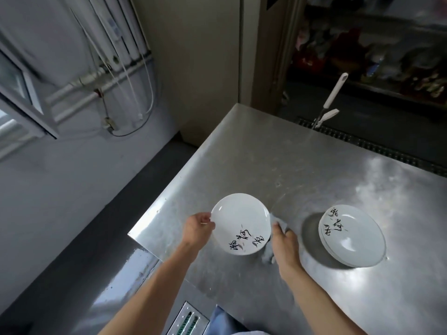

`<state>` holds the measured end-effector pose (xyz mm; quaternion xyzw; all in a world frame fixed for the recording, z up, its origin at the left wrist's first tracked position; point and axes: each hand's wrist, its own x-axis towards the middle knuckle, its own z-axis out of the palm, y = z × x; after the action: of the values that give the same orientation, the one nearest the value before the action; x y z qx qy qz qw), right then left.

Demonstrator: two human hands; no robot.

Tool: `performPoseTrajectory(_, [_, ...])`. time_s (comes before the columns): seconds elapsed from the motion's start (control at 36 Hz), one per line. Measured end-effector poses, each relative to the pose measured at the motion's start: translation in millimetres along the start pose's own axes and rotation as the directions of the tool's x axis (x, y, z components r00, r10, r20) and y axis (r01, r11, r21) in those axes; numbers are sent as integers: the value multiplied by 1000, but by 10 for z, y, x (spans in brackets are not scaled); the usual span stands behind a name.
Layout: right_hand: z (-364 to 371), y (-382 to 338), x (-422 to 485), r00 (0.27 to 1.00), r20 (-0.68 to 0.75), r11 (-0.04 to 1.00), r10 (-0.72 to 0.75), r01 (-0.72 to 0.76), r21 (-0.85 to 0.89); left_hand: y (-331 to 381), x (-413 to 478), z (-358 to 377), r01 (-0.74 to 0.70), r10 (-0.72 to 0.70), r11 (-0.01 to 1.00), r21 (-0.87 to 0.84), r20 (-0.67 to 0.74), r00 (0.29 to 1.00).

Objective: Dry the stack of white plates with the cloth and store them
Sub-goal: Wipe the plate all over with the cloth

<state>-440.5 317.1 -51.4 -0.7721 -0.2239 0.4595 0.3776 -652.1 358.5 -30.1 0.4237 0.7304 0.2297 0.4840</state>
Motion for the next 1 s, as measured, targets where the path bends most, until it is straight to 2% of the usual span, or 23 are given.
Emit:
performPoseTrajectory(0.17, [-57,-1,0,998,-47,996,45,-41,81,86,4,46,1,2,997,-77,39,999])
performPoseTrajectory(0.33, [-244,38,48,994,-99,991,49,-36,131,224,-22,244,32,6,977,-211,175,985])
performPoseTrajectory(0.5, [-698,192,59,973,-208,976,97,-52,212,358,-119,600,31,23,987,-158,330,944])
performPoseTrajectory(0.64, [-1201,408,14,944,-313,973,107,-35,227,536,-351,957,-70,98,995,-76,473,876])
performPoseTrajectory(0.83, [-1758,884,-99,888,-410,942,206,-66,330,559,-786,1433,-107,156,988,-116,606,780])
performPoseTrajectory(1.0, [-1918,1183,-232,842,-477,909,252,-37,414,289,-899,1690,-118,89,993,1,653,752])
